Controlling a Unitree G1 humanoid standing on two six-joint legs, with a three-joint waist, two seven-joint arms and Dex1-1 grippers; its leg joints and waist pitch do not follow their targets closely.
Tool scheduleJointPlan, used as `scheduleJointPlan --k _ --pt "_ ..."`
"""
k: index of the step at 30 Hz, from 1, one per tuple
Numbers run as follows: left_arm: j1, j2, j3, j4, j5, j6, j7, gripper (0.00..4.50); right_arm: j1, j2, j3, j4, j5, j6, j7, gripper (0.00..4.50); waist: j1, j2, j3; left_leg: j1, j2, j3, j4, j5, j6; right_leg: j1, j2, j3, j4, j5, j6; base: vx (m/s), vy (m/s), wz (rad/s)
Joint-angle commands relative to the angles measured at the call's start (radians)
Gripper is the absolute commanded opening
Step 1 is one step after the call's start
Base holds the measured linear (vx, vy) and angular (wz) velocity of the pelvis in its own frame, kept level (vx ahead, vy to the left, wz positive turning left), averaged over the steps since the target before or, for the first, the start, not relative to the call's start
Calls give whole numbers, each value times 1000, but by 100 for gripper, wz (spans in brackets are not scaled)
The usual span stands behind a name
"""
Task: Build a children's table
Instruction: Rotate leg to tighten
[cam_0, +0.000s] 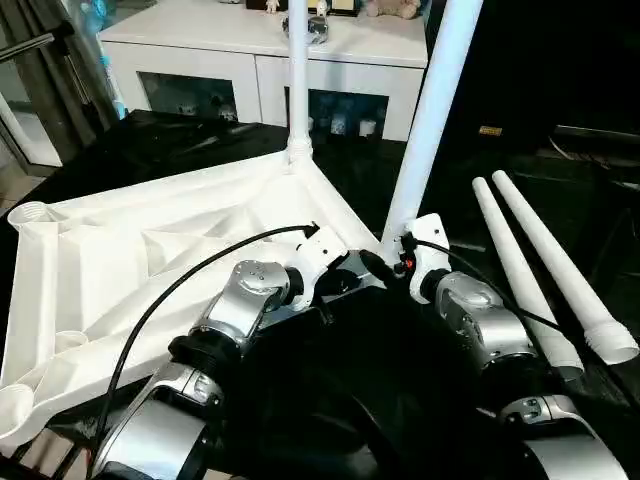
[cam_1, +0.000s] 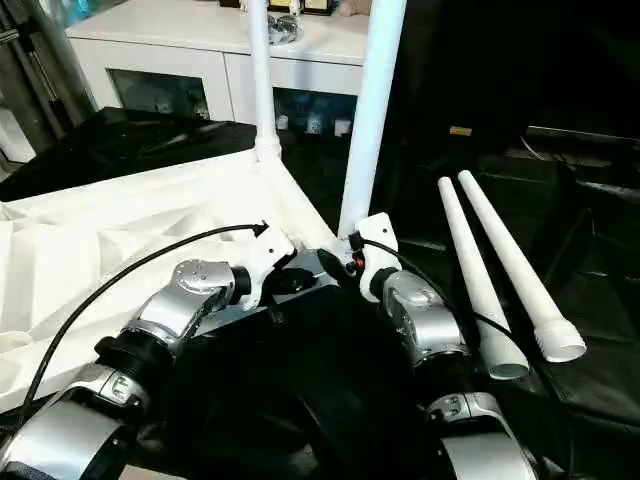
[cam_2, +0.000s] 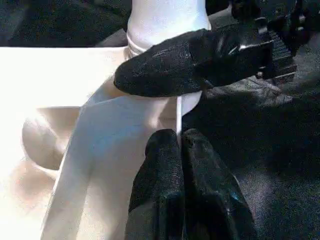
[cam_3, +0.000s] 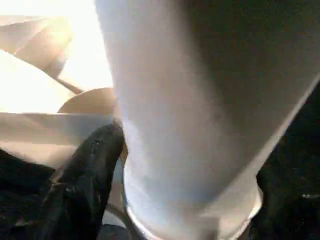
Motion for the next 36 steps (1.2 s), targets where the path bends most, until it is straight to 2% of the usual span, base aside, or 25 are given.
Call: scheduleJointPlan --k 1,2,3,6,7,8,9,10,12,13,15,17,19,21,22,23,24,26,27,29,36 --pt "-14 -35 -26 -38 -32 -55 -47 0 10 32 75 32 6 27 72 394 0 -11 -52 9 20 -12 -76 -301 30 36 -48 35 -88 -348 -170 0 0 0" --pt "-5 -20 -32 -49 -34 -69 -77 0 14 10 84 16 4 15 110 407 0 -12 -52 8 21 -12 -76 -294 31 37 -48 36 -87 -338 -173 0 0 0" --pt "-5 -20 -32 -49 -34 -69 -77 0 14 10 84 16 4 15 110 407 2 -12 -52 8 21 -13 -76 -290 32 38 -49 35 -86 -333 -176 0 0 0" --pt "35 41 -55 -106 -62 -93 -218 0 47 -80 94 -81 40 -5 283 407 8 -13 -54 6 22 -9 -73 -260 57 42 -49 36 -82 -283 -188 0 0 0" --pt "37 43 -55 -108 -63 -93 -223 0 48 -83 94 -83 41 -6 288 407 11 -13 -55 5 24 -10 -73 -249 61 45 -51 37 -80 -269 -190 0 0 0" --pt "46 59 -64 -124 -68 -97 -263 0 59 -107 106 -111 50 -1 342 407 12 -6 -56 7 25 -8 -72 -229 66 42 -48 37 -74 -228 -204 0 0 0" --pt "46 59 -64 -124 -68 -97 -263 0 59 -107 106 -111 50 -1 342 407 12 -9 -59 4 26 -7 -69 -204 72 45 -46 37 -67 -178 -220 0 0 0" --pt "54 78 -72 -140 -73 -99 -302 0 75 -139 127 -149 61 12 411 407 12 -7 -61 3 25 -7 -68 -188 74 47 -46 36 -63 -152 -230 0 0 0" --pt "69 112 -83 -168 -83 -104 -372 0 101 -193 165 -210 74 36 523 407 20 -6 -63 1 26 -5 -62 -138 99 52 -42 34 -50 -58 -257 0 0 0" --pt "69 115 -83 -170 -84 -104 -377 0 103 -197 169 -215 75 38 532 407 21 -3 -64 3 27 -4 -61 -135 104 51 -41 34 -49 -39 -265 0 0 0" --pt "75 134 -84 -184 -93 -106 -412 0 114 -224 193 -241 74 48 582 407 23 -5 -65 4 27 -2 -58 -127 119 51 -42 33 -44 -3 -281 0 0 0" --pt "85 164 -88 -209 -104 -101 -465 0 122 -242 212 -258 63 41 633 407 25 -5 -61 5 29 -1 -61 -153 114 49 -45 34 -49 -46 -279 0 0 0" --pt "93 177 -90 -226 -110 -95 -486 0 125 -246 216 -264 64 39 644 407 25 -8 -59 7 30 -1 -64 -183 96 47 -46 35 -55 -106 -267 0 0 0" --pt "104 192 -91 -249 -118 -86 -516 0 130 -249 219 -278 75 47 661 407 27 -6 -55 9 32 -2 -68 -212 71 45 -48 37 -60 -168 -253 0 0 0" --pt "105 194 -91 -251 -119 -85 -520 0 130 -250 219 -280 76 49 663 381 27 -6 -55 10 31 -2 -68 -216 68 44 -47 37 -61 -177 -250 0 0 0" --pt "112 203 -92 -265 -124 -77 -535 0 134 -254 223 -294 85 58 673 381 27 -6 -55 10 32 -3 -70 -216 61 45 -46 38 -61 -183 -245 0 0 0" --pt "123 217 -96 -283 -133 -67 -557 0 142 -259 229 -315 96 71 687 381 28 -10 -56 10 31 -2 -69 -211 62 45 -45 38 -60 -178 -242 0 0 0" --pt "128 224 -100 -292 -138 -62 -568 0 146 -260 231 -324 102 75 694 355 29 -7 -56 10 32 -2 -69 -201 64 43 -46 39 -58 -169 -243 0 0 0" --pt "139 234 -104 -310 -143 -50 -589 0 153 -261 233 -339 107 81 709 344 30 -10 -56 10 31 -1 -68 -194 65 43 -45 39 -57 -160 -244 0 0 0" --pt "148 240 -106 -326 -145 -40 -599 0 158 -261 234 -349 110 86 718 333 33 -10 -57 9 31 -1 -67 -185 66 44 -46 40 -55 -155 -241 0 0 0" --pt "146 222 -92 -309 -133 -58 -548 0 172 -253 237 -354 112 91 714 279 37 -11 -56 10 30 -2 -68 -201 52 41 -46 40 -59 -191 -228 0 0 0"
